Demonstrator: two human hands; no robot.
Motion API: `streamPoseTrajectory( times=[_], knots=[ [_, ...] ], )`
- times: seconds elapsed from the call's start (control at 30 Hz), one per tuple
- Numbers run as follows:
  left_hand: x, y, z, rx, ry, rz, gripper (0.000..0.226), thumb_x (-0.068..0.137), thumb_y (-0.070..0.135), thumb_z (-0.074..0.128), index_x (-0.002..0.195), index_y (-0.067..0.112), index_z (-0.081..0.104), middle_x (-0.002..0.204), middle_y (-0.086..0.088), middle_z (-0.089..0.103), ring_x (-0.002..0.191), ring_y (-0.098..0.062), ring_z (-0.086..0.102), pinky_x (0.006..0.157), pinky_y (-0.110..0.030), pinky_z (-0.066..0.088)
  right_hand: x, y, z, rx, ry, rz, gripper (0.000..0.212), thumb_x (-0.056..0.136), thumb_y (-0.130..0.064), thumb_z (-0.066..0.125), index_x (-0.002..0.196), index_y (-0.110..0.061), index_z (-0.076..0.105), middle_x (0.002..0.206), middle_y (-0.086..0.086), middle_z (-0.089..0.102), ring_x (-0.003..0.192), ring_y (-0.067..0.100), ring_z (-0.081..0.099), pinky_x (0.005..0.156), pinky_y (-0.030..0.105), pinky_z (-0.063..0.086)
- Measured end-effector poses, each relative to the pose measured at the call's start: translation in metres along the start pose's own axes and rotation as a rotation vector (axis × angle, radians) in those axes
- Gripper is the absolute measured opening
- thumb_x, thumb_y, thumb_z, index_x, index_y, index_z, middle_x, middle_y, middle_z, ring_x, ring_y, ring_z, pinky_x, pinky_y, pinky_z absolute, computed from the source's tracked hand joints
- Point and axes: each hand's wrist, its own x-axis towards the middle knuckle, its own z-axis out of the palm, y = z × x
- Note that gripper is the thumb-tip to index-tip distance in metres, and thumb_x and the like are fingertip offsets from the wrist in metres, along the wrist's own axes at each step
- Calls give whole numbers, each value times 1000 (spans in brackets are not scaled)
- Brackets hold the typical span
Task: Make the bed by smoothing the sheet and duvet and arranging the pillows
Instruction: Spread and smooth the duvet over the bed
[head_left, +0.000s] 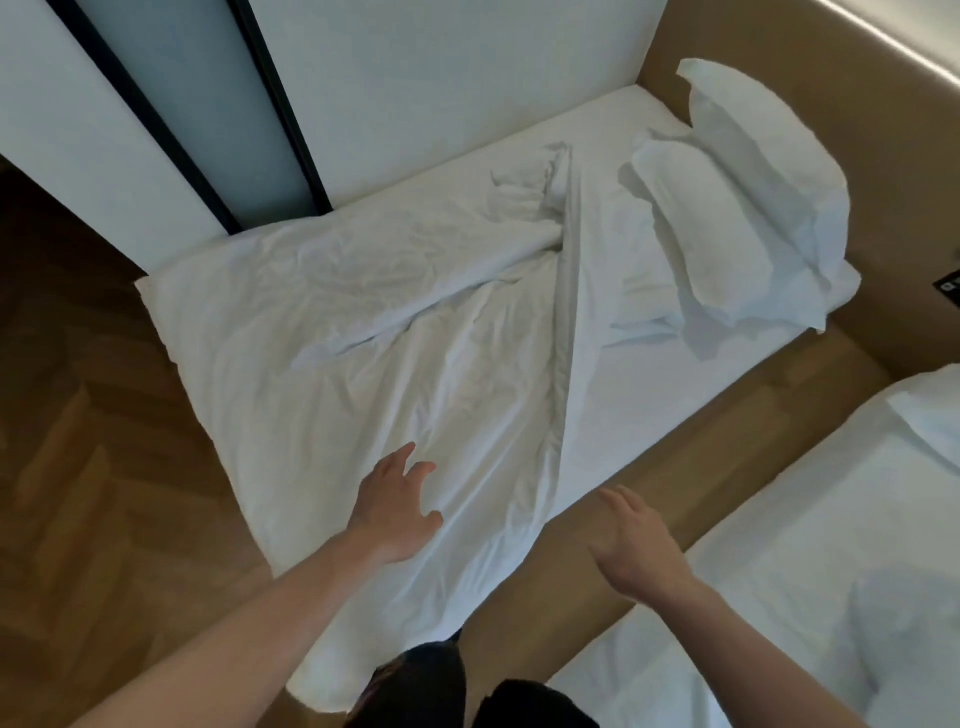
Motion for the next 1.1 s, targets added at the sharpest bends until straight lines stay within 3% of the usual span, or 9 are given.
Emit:
streamPoseTrajectory(
  times=[0.27, 0.57, 0.87, 1.1],
  knots=[
    [12, 80, -9, 172, -67, -71, 81, 96, 58, 47, 162, 28, 11, 169, -5, -17, 156, -29, -9, 127, -48, 2, 28, 66, -81, -122, -17, -72, 77, 94, -30, 59, 162, -26, 22, 170, 3, 13, 156, 27, 16, 125, 40, 24],
    [36, 180, 3, 105, -17, -243, 81, 97, 62, 41, 163, 28, 9, 168, -5, -20, 156, -30, -10, 126, -50, -1, 103, 140, -169, -481, -133, -198, 79, 97, -46, 51, 163, -28, 11, 172, 3, 0, 158, 31, 3, 126, 48, 21],
    [91, 213, 4, 76, -25, -327, 79, 99, 65, 30, 163, 25, 5, 167, -9, -25, 155, -33, -17, 125, -55, -5, 186, 136, -239, -757, -163, -310, 78, 100, -39, 45, 164, -29, 0, 171, 2, -16, 158, 32, -11, 126, 54, 13],
    [135, 253, -10, 67, -32, -368, 78, 101, 64, 28, 163, 24, 5, 167, -10, -23, 155, -35, -16, 125, -55, -5, 241, 156, -285, -842, -179, -341, 82, 100, -30, 50, 164, -28, 0, 170, 2, -17, 158, 33, -11, 126, 56, 13]
  ],
)
